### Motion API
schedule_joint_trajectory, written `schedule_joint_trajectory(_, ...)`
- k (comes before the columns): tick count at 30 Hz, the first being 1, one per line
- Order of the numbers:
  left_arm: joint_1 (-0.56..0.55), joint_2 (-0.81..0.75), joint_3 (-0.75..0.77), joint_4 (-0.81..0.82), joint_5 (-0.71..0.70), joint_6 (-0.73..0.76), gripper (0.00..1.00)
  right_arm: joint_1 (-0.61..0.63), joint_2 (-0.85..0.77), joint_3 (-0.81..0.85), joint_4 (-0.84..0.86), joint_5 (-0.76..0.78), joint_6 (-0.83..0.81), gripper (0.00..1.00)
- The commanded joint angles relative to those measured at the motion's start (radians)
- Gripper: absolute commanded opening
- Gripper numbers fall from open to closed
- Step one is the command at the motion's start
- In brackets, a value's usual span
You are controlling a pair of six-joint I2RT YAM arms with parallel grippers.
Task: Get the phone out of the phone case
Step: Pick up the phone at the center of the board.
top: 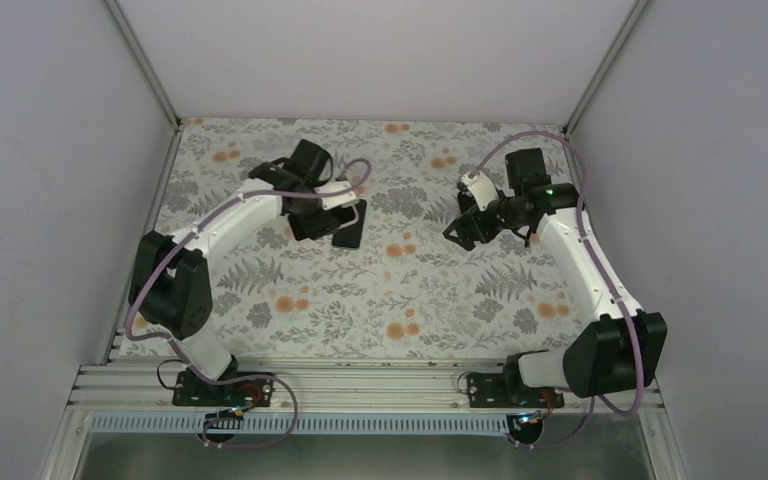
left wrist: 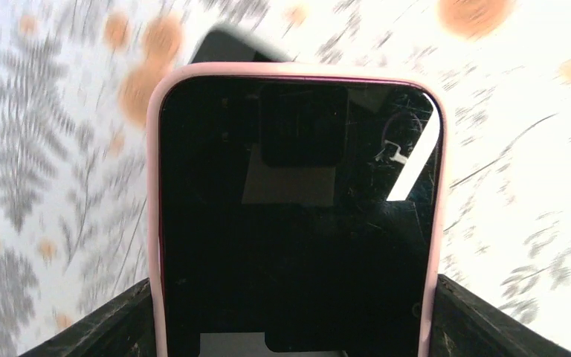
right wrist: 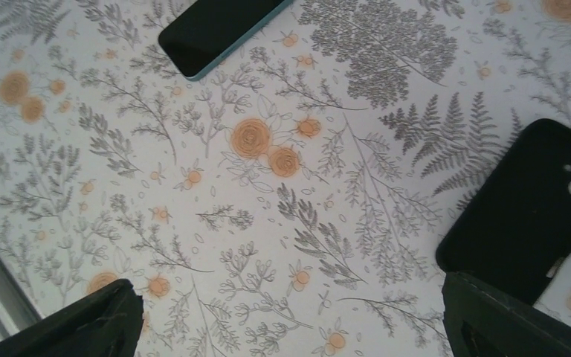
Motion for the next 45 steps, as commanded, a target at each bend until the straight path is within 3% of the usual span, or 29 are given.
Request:
schedule_joint_trajectory(1,-0.127,-0.037,0.033,0.003,-0.019,-0.026,0.75,-0.045,0.047,-0.012,-0.038,-0.195,-0.081,1.00)
schedule_joint_trajectory(8,-0.231,-0.035,0.045,0.139,-0.047,-0.022,0.75,-0.092,0.105,0.041,-0.076,-0.407,-0.179,1.00)
schedule_joint_trajectory(16,-0.374,-0.014,0.068,0.246,-0.184,0.022,0.75,-0.093,0.166,0.040,-0.092,-0.607,-0.385,0.93)
schedule_joint_trajectory(23,-0.435,-0.027,0.039,0.362,-0.243,0.066,0.75,-0.098,0.223,0.040,-0.015,-0.574,-0.415,0.91)
schedule_joint_trajectory(29,-0.453,-0.039,0.025,0.416,-0.247,0.088,0.75,-0.102,0.312,0.095,-0.116,-0.660,-0.525,0.86)
schedule_joint_trajectory(41,-0.491,-0.016,0.019,0.532,-0.306,0.123,0.75,-0.102,0.457,0.231,-0.202,-0.775,-0.550,0.84)
schedule_joint_trajectory(45,-0.501,0.015,0.036,0.548,-0.347,0.133,0.75,-0.101,0.476,0.257,-0.210,-0.805,-0.546,0.77)
